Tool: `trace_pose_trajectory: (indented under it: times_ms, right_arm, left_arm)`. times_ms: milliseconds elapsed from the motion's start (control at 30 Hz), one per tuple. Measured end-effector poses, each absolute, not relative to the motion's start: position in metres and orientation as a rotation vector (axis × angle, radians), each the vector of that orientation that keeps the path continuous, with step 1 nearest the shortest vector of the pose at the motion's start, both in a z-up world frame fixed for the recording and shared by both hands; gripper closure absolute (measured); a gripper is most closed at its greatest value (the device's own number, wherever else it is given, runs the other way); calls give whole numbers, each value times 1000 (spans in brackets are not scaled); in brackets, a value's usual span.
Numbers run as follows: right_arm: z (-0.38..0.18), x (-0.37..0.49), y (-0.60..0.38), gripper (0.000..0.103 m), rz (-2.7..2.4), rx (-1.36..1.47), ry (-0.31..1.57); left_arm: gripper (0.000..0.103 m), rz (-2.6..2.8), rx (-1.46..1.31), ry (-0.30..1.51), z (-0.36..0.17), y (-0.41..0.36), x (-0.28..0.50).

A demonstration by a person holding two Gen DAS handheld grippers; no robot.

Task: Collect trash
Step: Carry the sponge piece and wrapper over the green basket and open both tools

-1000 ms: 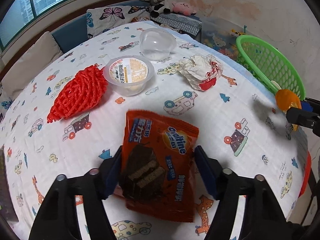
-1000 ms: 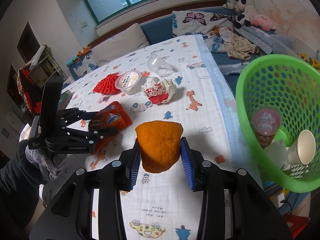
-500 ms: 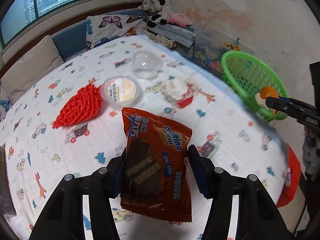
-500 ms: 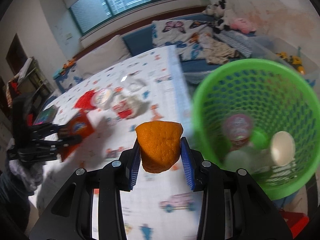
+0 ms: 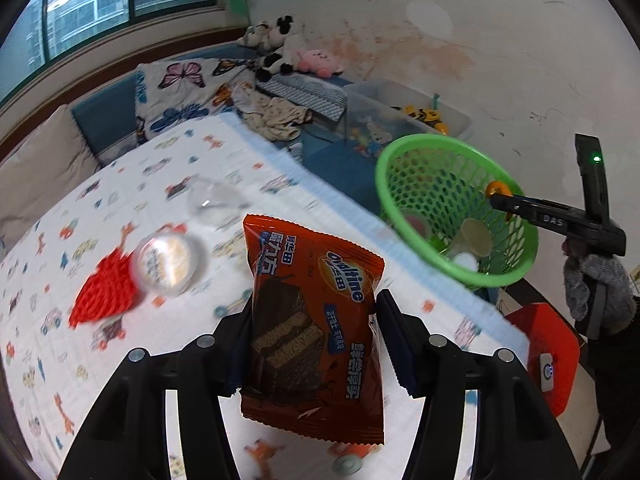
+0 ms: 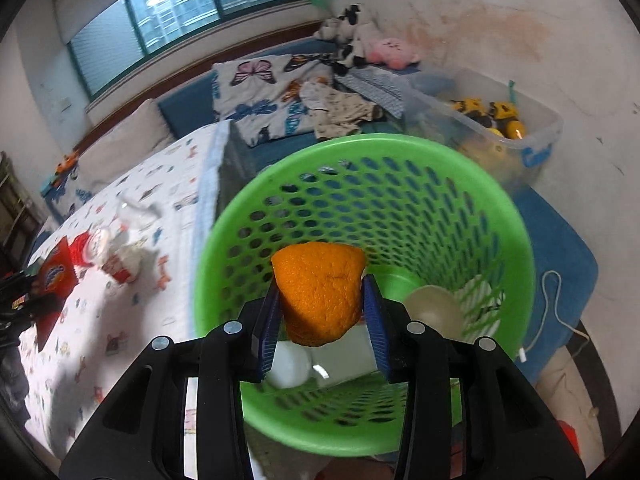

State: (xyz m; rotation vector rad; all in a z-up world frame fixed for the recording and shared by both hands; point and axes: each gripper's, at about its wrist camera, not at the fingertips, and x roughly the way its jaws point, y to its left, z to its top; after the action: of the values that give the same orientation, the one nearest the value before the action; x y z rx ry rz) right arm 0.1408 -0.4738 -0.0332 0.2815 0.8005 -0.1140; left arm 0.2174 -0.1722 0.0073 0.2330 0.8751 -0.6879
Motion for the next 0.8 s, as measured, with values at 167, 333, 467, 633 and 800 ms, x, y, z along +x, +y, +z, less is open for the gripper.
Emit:
trace_pose_trajectory:
  times_ms: [167, 333, 467, 633, 800]
  right_arm:
    - [-35, 142, -488, 52, -115, 312, 790]
    - [-31, 139, -495, 50, -120, 329, 770]
    - [-28, 130, -499, 50, -115, 347, 757]
    - [-25, 117, -504, 47, -121, 359, 740]
    - [-20, 104, -515, 43, -143, 383, 719]
  left_arm:
    - [48, -718, 253, 870, 14, -205, 221]
    - [48, -749, 275, 873, 16, -241, 224]
    - [48, -773, 294, 878, 13, -266, 226]
    - [48, -795, 315, 902, 4, -299, 230]
    - [48, -828, 309, 935, -5, -328, 229]
